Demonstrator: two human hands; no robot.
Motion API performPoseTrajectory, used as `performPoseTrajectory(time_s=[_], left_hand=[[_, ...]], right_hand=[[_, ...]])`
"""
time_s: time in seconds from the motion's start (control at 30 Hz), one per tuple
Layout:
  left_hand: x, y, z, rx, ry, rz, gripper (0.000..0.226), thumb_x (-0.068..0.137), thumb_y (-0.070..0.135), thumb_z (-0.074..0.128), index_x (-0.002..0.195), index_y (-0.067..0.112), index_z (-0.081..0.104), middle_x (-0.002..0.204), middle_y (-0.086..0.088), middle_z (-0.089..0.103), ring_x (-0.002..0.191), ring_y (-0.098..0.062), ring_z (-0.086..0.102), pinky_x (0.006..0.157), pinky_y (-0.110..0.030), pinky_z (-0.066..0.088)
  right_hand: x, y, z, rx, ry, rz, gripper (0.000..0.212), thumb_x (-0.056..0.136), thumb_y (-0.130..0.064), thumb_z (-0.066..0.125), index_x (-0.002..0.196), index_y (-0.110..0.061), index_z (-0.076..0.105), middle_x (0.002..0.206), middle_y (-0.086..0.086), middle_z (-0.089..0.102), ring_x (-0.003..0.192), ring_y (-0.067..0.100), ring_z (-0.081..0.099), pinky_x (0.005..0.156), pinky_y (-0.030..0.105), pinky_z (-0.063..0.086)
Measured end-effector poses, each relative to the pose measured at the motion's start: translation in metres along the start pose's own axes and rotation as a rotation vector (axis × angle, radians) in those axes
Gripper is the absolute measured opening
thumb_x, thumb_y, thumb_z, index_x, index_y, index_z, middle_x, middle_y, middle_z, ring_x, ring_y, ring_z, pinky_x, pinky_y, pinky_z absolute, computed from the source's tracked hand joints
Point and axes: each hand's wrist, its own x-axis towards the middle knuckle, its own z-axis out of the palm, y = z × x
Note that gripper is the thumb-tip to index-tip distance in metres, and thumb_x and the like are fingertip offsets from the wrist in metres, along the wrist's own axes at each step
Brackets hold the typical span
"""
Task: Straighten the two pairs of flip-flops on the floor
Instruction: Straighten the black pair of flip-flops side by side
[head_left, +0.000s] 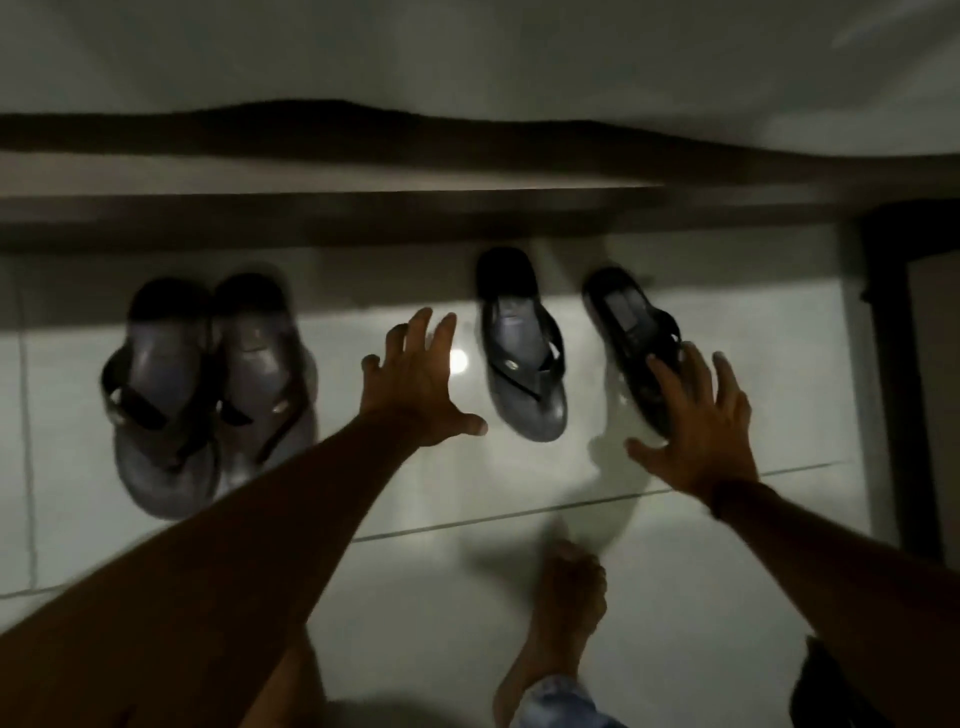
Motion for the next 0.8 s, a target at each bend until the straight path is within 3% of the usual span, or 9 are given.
performPoseTrajectory(time_s=[0.1,0.17,0.23,0.3,0.57,0.8], left_hand=[[0.032,0.043,0.022,0.027,0.006,0.033,0.147,0.054,0.075,0.086,0.165,0.03,0.001,0.175,-0.003,-0.005,0.159,-0.034,-0.001,0.121,-0.067,0.021],[0.047,0.057,0.033,0.085,0.009,0.027,0.149,0.051,0.077,0.086,0.164,0.031,0.001,0.174,-0.003,-0.008,0.16,-0.036,-0.006,0.122,-0.07,0.017],[0.06,0.065,0.04,0.11,0.012,0.006,0.149,0.049,0.078,0.086,0.163,0.031,0.002,0.174,-0.003,-0.009,0.159,-0.038,-0.008,0.121,-0.073,0.015],[0.065,0.068,0.044,0.113,0.03,-0.01,0.151,0.048,0.078,0.086,0.163,0.03,0.0,0.173,-0.003,-0.008,0.158,-0.039,-0.005,0.12,-0.073,0.017],[0.079,0.072,0.041,0.185,0.049,0.07,0.147,0.053,0.059,0.095,0.165,0.031,0.004,0.174,-0.006,-0.003,0.158,-0.037,0.005,0.122,-0.068,0.019],[0.093,0.075,0.034,0.195,0.045,0.121,0.151,0.048,0.051,0.1,0.165,0.031,0.007,0.174,-0.006,0.003,0.155,-0.038,0.017,0.12,-0.065,0.027]], right_hand=[[0.053,0.047,-0.008,-0.013,-0.18,0.042,0.127,0.066,-0.043,0.089,0.16,-0.044,0.004,0.174,0.007,-0.003,0.155,0.049,0.006,0.116,0.072,0.025],[0.085,0.063,-0.008,0.03,-0.266,-0.01,0.126,0.071,-0.032,0.088,0.158,-0.05,-0.002,0.174,0.004,-0.009,0.149,0.051,0.026,0.112,0.068,0.037],[0.11,0.069,-0.008,0.086,-0.329,-0.096,0.125,0.072,-0.024,0.087,0.16,-0.048,0.001,0.174,0.006,-0.008,0.131,0.049,0.051,0.104,0.06,0.05],[0.126,0.066,-0.007,0.092,-0.363,-0.153,0.128,0.07,-0.015,0.09,0.163,-0.042,0.006,0.173,0.008,-0.001,0.122,0.047,0.058,0.103,0.056,0.053],[0.13,0.024,0.0,0.214,-0.231,-0.175,0.125,0.066,-0.02,0.094,0.162,-0.041,0.017,0.148,0.009,0.036,0.11,0.047,0.064,0.098,0.052,0.054],[0.12,0.004,0.011,0.26,-0.193,-0.116,0.122,0.069,-0.02,0.092,0.162,-0.043,0.015,0.137,0.01,0.042,0.104,0.045,0.064,0.093,0.053,0.055]])
